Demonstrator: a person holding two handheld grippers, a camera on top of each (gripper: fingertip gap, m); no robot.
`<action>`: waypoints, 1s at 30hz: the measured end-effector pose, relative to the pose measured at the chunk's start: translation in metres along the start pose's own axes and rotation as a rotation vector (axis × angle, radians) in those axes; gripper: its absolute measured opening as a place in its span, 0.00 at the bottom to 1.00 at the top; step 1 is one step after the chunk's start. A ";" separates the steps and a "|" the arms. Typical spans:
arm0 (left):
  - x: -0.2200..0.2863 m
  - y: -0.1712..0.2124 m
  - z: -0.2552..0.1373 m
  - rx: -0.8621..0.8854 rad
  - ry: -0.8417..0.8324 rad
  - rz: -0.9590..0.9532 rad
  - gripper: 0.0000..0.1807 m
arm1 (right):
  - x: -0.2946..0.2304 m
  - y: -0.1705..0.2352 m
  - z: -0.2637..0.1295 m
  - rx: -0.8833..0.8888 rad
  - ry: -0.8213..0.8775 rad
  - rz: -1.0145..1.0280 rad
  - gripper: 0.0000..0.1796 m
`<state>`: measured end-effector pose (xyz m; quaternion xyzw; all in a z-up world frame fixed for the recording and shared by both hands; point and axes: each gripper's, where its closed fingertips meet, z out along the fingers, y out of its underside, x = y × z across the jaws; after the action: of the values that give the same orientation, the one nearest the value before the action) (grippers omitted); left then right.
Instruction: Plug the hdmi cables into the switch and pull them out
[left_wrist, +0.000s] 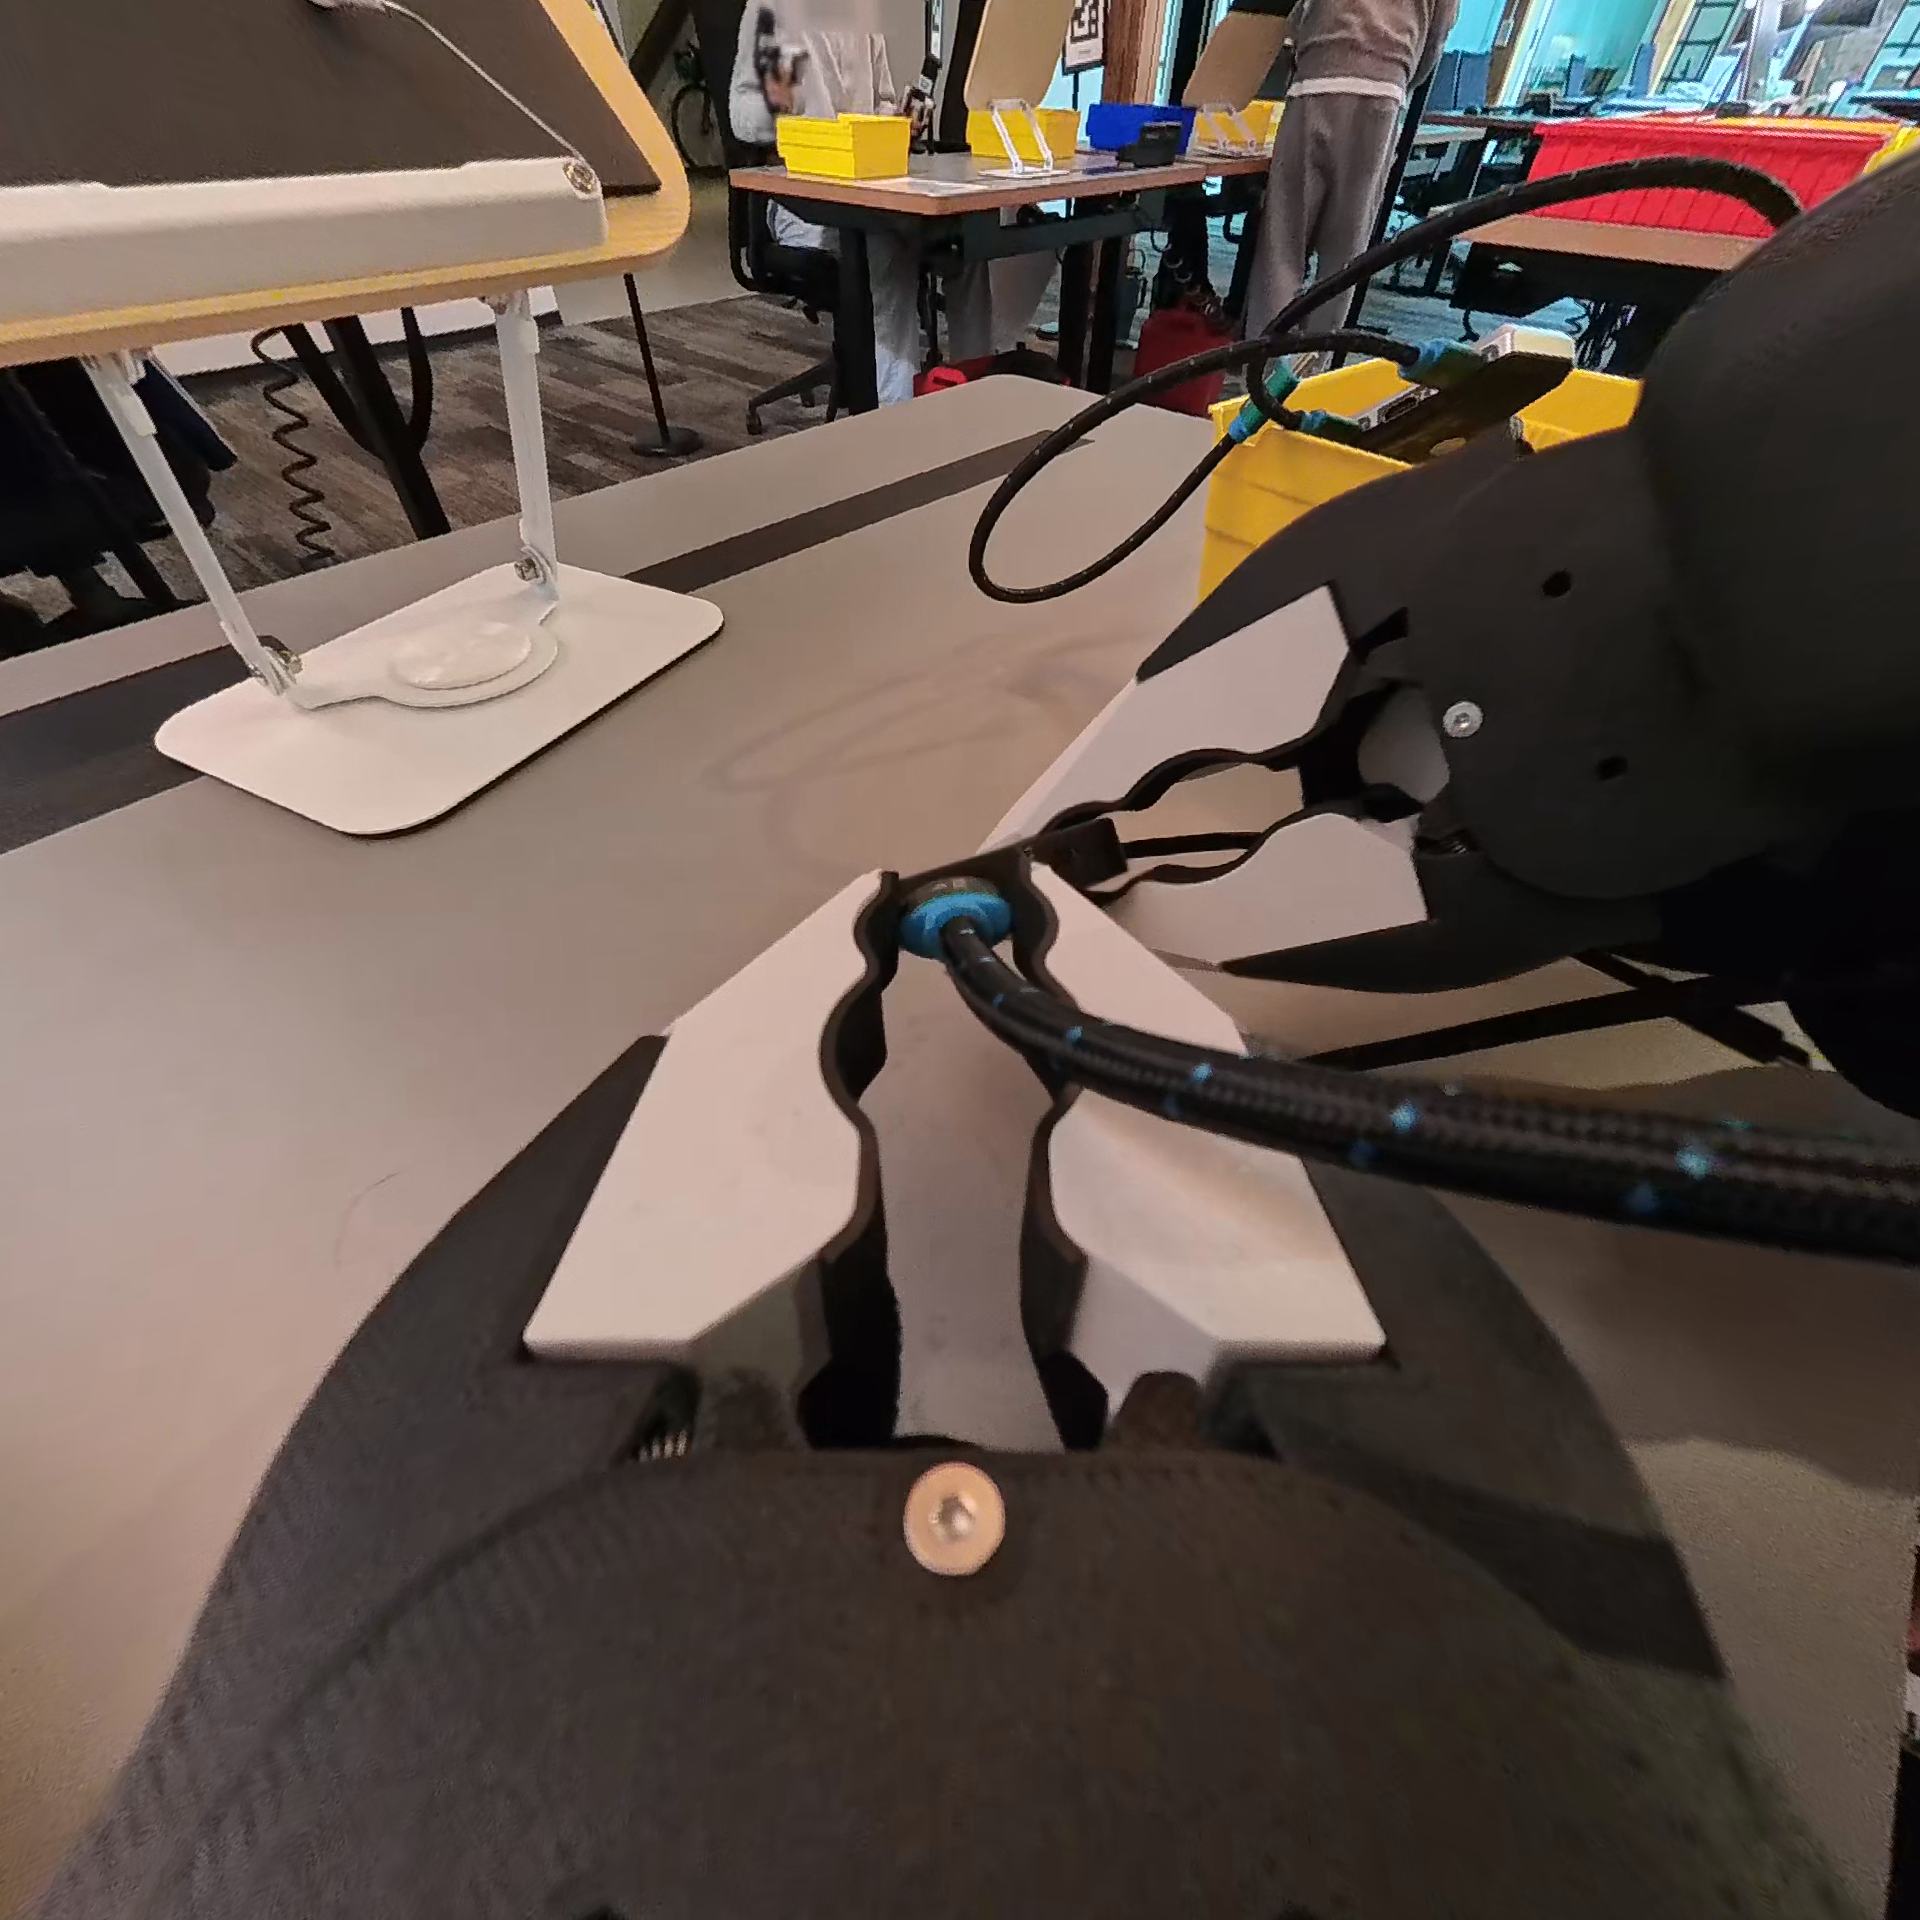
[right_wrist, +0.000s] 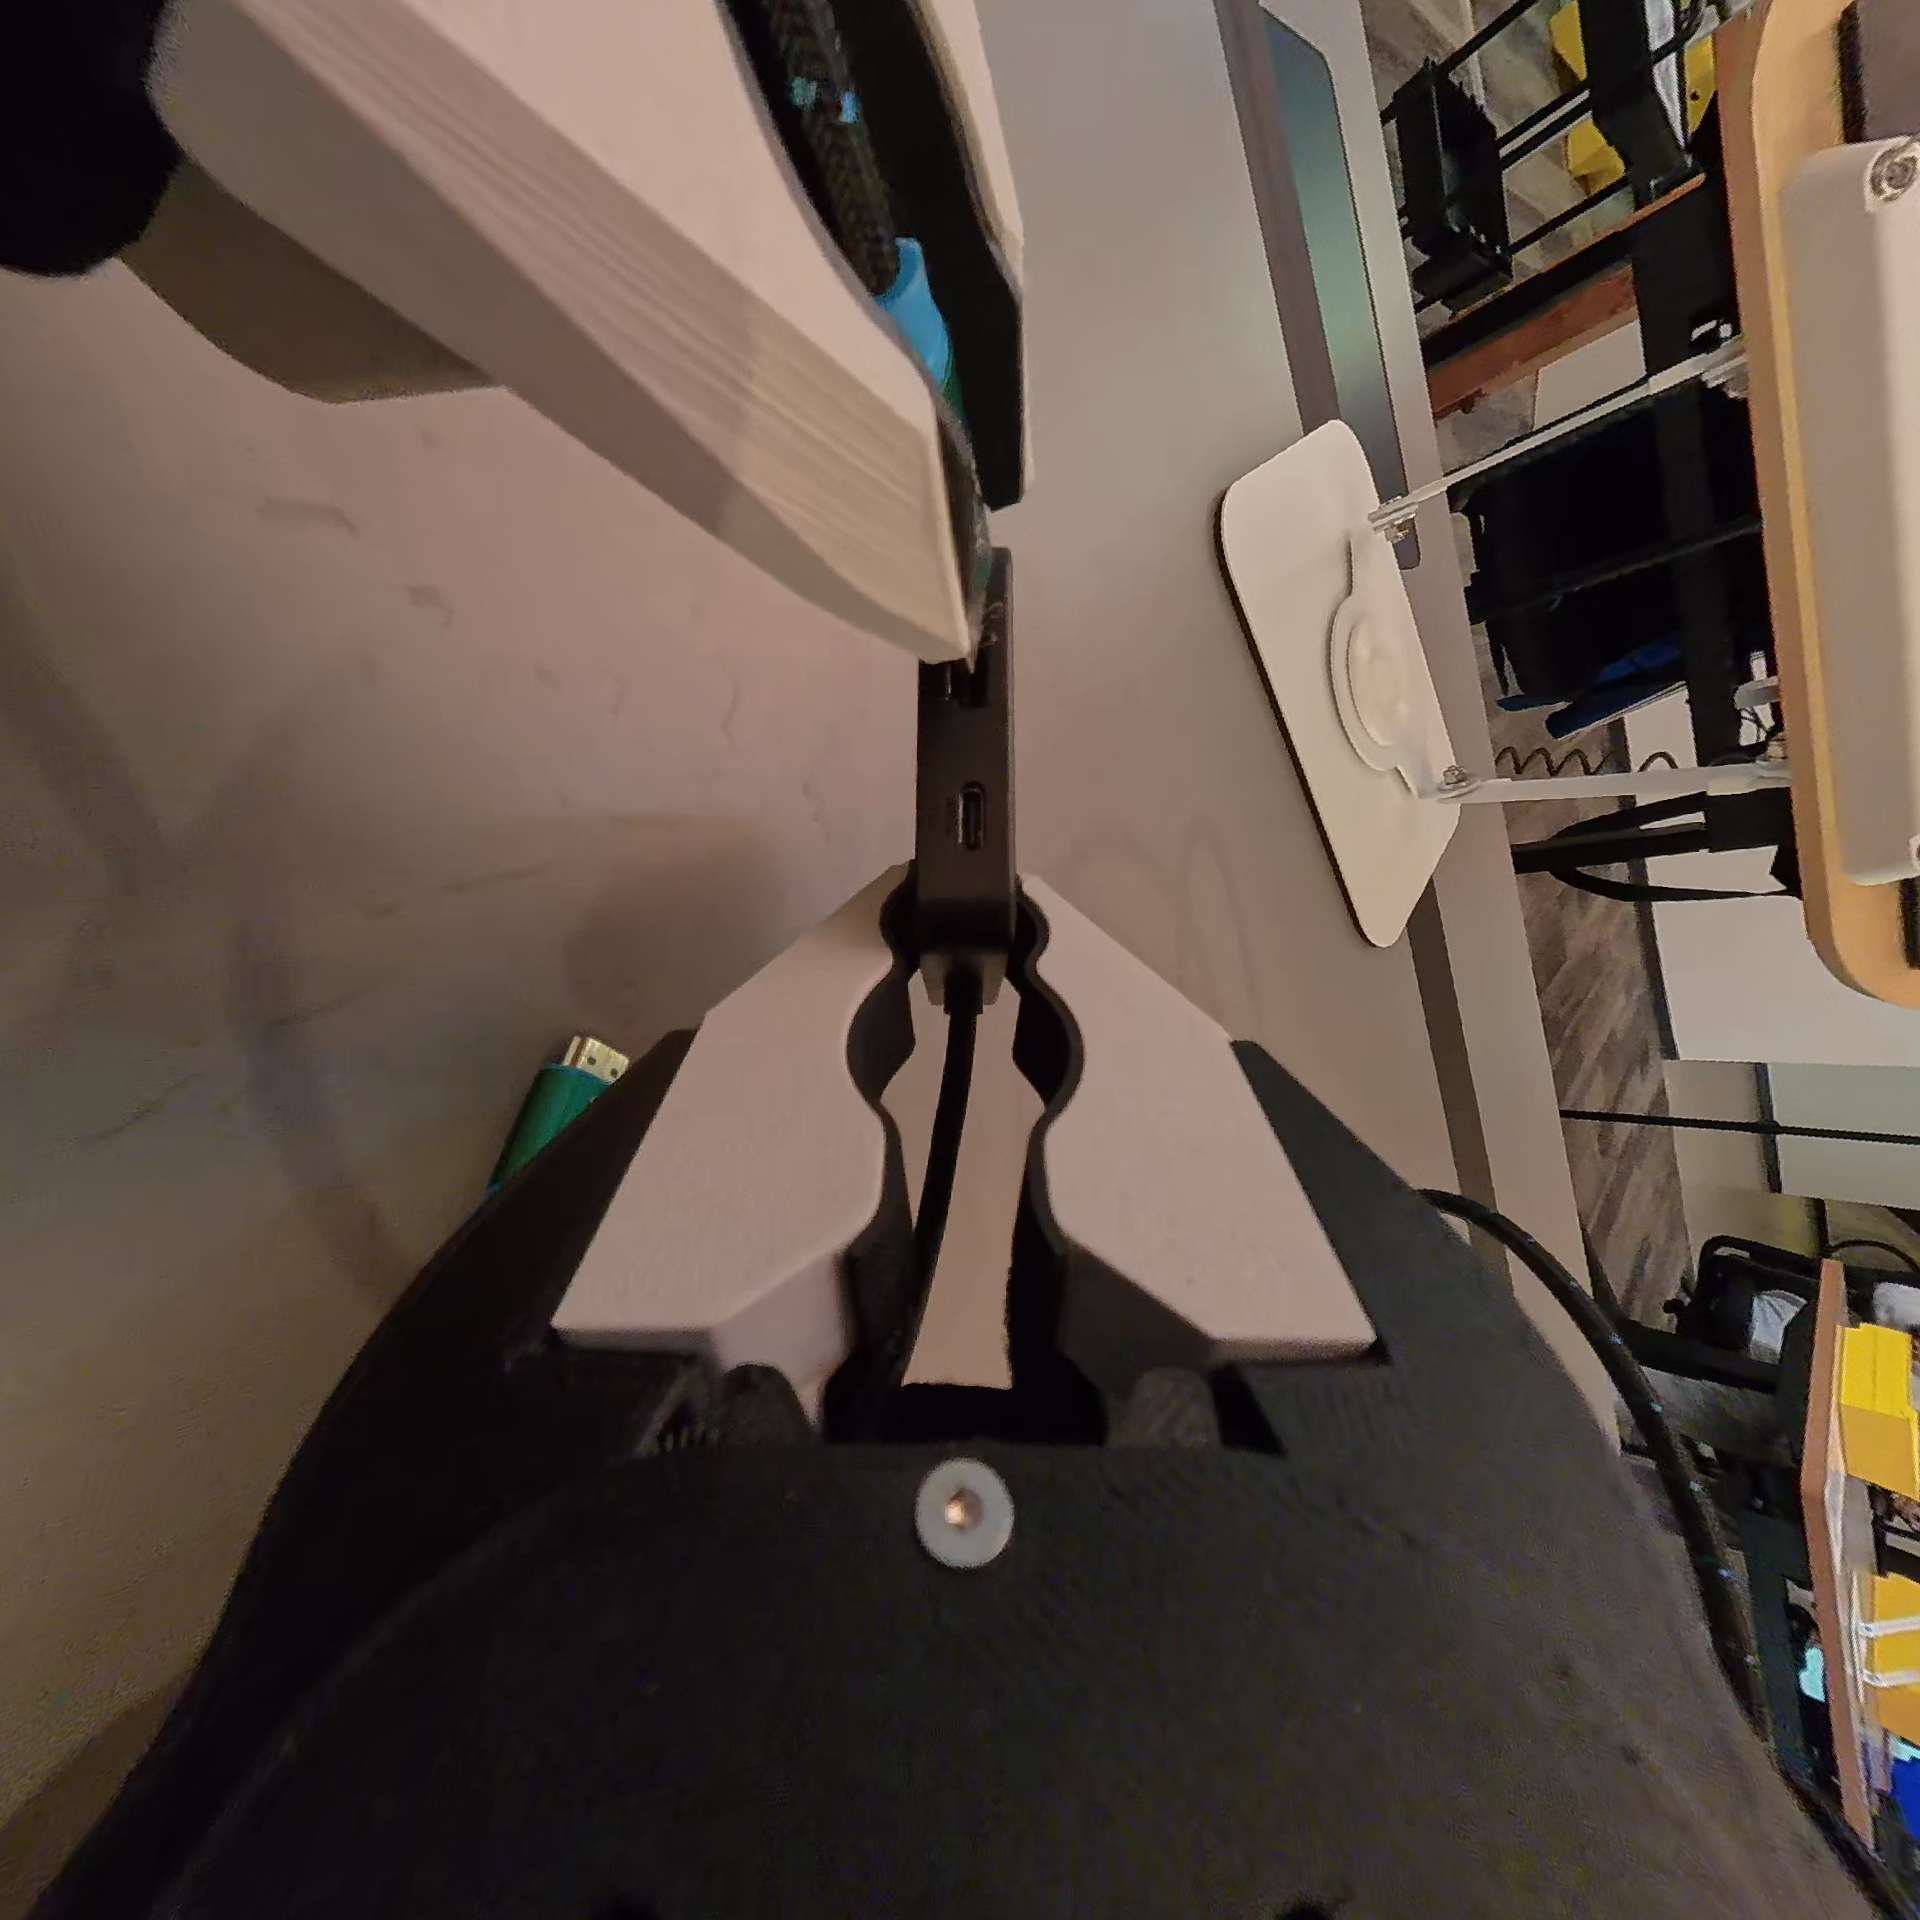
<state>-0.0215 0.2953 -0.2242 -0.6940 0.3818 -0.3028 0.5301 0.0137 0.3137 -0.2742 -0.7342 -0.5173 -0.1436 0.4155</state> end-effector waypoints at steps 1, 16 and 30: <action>0.000 0.000 0.000 0.000 -0.001 0.000 0.10 | 0.001 0.000 0.000 -0.001 0.005 -0.004 0.06; -0.004 0.004 0.002 -0.003 0.009 -0.060 0.10 | 0.002 -0.003 0.000 0.019 0.036 -0.035 0.06; -0.009 0.010 0.006 -0.011 0.046 -0.172 0.10 | 0.004 -0.007 -0.002 0.075 0.084 -0.111 0.06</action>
<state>-0.0235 0.3046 -0.2358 -0.7200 0.3345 -0.3611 0.4892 0.0095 0.3159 -0.2669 -0.6818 -0.5443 -0.1774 0.4554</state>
